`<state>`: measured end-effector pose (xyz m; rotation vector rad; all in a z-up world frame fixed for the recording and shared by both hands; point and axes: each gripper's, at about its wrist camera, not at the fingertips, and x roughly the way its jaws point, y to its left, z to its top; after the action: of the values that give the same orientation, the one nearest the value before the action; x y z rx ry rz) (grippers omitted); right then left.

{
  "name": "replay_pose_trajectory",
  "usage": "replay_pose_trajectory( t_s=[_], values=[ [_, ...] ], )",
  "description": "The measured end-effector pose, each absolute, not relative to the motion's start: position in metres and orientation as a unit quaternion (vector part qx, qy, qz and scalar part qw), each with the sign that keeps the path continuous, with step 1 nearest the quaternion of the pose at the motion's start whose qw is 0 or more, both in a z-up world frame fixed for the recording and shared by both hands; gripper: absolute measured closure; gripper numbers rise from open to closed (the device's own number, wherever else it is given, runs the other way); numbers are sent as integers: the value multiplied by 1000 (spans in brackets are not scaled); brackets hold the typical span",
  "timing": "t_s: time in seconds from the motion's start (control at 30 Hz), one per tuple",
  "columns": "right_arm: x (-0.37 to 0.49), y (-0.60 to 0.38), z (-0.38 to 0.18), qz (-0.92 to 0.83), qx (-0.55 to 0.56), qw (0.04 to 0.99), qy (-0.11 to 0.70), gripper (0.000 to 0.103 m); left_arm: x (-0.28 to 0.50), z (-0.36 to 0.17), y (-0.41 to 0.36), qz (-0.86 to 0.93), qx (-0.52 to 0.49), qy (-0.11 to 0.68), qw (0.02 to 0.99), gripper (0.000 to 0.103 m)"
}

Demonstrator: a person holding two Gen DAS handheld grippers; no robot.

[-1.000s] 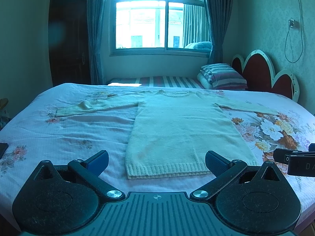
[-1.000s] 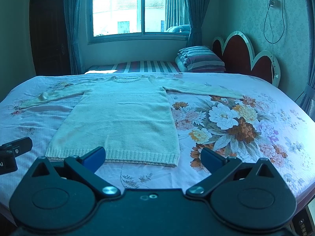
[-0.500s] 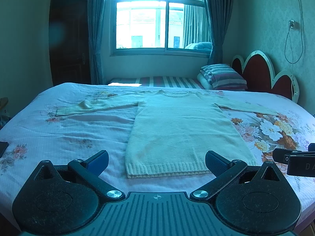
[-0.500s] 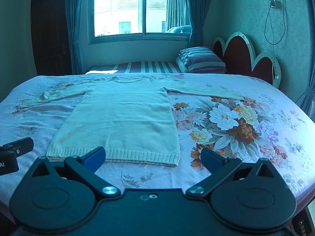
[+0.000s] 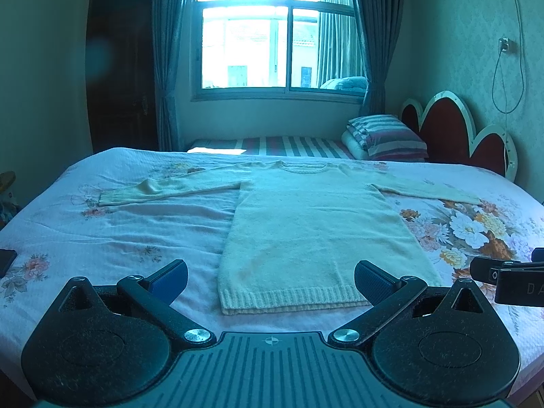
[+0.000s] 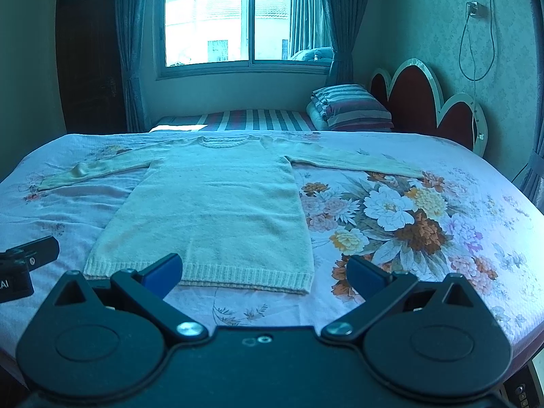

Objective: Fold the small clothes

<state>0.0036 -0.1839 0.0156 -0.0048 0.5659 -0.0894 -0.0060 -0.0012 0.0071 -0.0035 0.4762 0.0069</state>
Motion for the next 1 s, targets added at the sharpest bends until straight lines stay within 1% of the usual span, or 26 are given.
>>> replay_pose_trajectory(
  t_s=[0.77, 1.0],
  values=[
    [4, -186, 12, -51, 7, 960, 277, 0, -4, 6, -1, -3, 2, 236, 972, 0],
    [14, -198, 17, -64, 14, 962, 265, 0, 17, 10, -2, -9, -1, 233, 972, 0]
  ],
)
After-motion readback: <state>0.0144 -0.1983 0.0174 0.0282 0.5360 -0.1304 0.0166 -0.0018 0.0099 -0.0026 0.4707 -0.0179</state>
